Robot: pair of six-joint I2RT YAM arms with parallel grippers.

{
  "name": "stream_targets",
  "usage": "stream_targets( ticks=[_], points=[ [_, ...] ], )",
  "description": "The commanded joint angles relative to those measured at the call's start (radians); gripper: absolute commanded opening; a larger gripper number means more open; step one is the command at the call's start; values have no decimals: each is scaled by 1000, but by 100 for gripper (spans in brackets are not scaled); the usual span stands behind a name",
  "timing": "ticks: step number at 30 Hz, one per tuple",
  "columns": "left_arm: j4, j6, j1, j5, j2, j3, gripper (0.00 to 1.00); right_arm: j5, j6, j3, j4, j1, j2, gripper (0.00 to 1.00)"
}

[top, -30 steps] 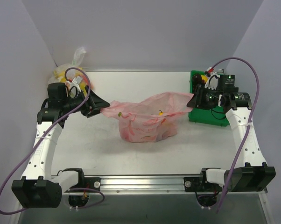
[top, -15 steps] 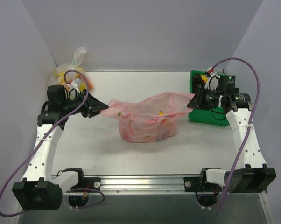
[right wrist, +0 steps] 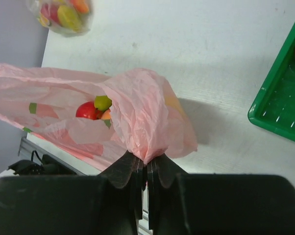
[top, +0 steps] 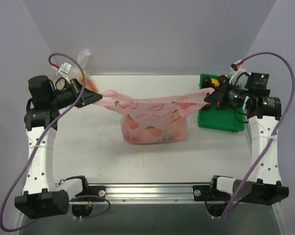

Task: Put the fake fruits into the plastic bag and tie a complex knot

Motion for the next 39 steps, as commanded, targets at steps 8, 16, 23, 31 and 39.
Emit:
stream_targets(
  ticks=[8, 16, 23, 31, 39],
  points=[
    [-69, 679, 58, -280, -147, -253, 0, 124, -313, -402, 109, -42, -118, 0],
    [-239, 852, 35, -160, -218, -253, 0, 195, -375, -408, 63, 21, -149, 18],
    [-242, 851, -37, -159, -224, -236, 0, 339, -302, -236, 58, 142, -47, 67],
    [-244, 856, -43, -163, -235, -236, 0, 433, -389, -138, 23, 233, 75, 68],
    [-249, 888, -49, -181, -241, -229, 0, 407, -493, -133, -43, 263, 124, 34]
  ],
)
